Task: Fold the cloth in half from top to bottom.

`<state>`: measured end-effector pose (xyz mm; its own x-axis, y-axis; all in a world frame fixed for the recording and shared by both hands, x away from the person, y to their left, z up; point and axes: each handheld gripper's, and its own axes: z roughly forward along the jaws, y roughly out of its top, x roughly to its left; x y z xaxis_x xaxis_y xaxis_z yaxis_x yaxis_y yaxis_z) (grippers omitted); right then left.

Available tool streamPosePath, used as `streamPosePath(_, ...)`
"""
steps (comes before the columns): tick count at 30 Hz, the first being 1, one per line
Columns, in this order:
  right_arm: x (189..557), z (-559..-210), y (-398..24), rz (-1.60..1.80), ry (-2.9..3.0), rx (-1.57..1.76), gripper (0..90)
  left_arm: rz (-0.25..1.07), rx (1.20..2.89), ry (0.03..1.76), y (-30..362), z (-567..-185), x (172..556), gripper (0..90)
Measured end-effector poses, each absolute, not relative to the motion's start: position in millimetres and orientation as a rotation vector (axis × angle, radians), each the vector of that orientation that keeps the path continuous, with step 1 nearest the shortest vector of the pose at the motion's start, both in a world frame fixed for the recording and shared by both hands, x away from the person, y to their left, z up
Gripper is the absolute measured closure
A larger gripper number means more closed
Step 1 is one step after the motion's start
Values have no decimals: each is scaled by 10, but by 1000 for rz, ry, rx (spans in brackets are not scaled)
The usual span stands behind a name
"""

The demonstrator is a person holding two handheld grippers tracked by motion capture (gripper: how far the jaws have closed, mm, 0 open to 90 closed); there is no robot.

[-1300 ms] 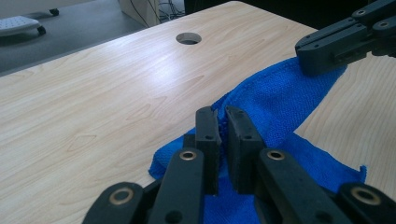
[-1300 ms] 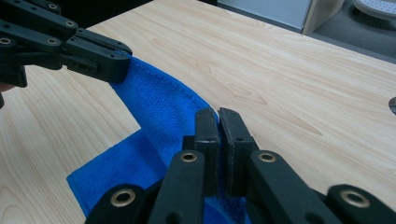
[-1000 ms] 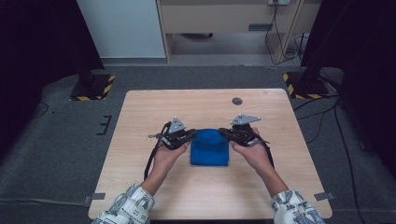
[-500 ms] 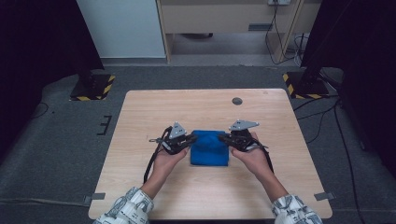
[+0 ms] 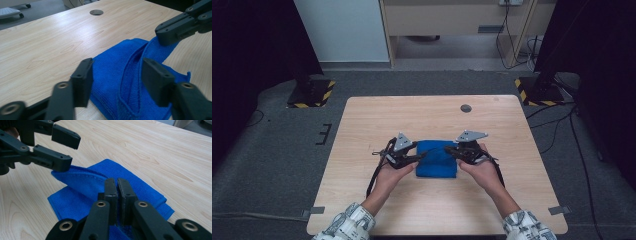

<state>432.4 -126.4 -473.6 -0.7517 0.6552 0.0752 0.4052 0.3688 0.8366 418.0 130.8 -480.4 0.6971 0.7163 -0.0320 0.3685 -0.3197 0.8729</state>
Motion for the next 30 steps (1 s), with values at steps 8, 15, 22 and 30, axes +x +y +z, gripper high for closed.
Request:
streamPosePath(8, 4303, -4755, -1250, 1328, 2369, 933, 872, 391, 1909, 860, 1346, -4783, 4165, 205)
streamPosePath(15, 4280, -4774, -1257, 1331, 2370, 935, 872, 374, 1883, 870, 1393, -4755, 4139, 175)
streamPosePath(22, 4240, -4792, -1274, 1337, 2373, 936, 871, 383, 1853, 873, 1467, -4713, 4124, 175)
streamPosePath(30, 4145, -4823, -1315, 1322, 2386, 921, 864, 408, 1845, 908, 1585, -4733, 4165, 175)
